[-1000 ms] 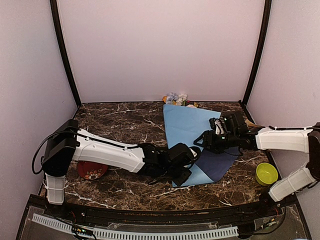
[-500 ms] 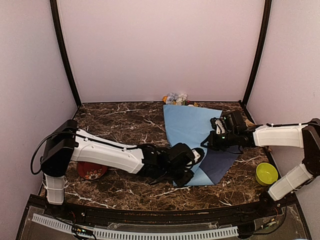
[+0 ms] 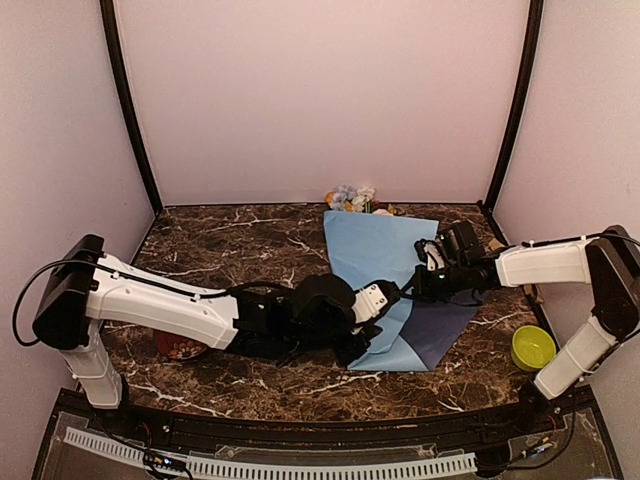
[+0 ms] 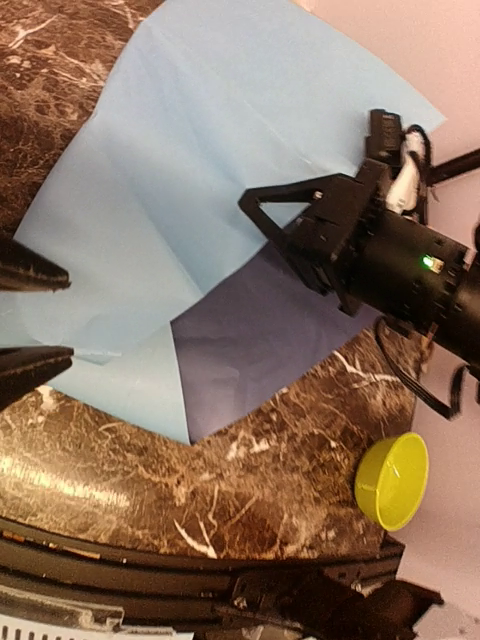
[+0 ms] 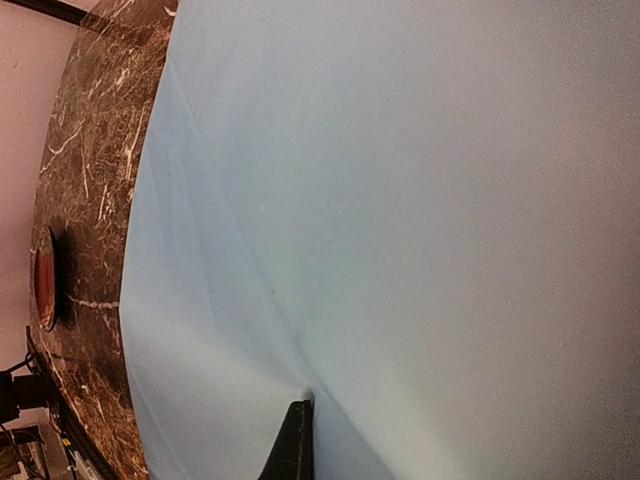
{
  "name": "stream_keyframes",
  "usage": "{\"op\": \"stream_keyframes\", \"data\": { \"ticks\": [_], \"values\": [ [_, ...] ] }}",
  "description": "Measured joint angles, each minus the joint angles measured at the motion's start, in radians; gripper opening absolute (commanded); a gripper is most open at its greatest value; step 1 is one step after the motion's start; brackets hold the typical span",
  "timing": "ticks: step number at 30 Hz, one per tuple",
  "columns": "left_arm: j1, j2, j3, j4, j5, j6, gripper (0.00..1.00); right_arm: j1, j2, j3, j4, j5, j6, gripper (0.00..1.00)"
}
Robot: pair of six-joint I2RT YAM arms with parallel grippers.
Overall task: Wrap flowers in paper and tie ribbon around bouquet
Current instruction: Adjust the corner of the folded wrapping paper at the center of the board.
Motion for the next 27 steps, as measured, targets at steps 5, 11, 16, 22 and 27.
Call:
{"op": "stream_keyframes", "data": {
  "ticks": [5,11,16,22,27],
  "values": [
    [0.0,0.135,0.035,-0.006,-0.09,0.055,0.14,-0.002,0.0,0.008,-0.013,-0.01,-0.004,0.0],
    [0.0,0.22,0.04,-0.014,-0.093,0.089,0.14,-0.002,0.0,0.008,-0.017,-0.015,-0.003,0.0],
    [-0.002,0.25,0.051,-0.007,-0.056,0.102,0.14,-0.002,0.004,0.01,-0.016,-0.016,-0.003,0.0],
    [-0.002,0.294,0.058,-0.01,-0.016,0.115,0.15,-0.002,0.024,0.024,-0.018,-0.016,-0.003,0.0],
    [-0.002,0.305,0.058,-0.013,0.006,0.119,0.15,-0.002,0.03,0.04,-0.032,-0.006,-0.006,0.18]
  ]
}}
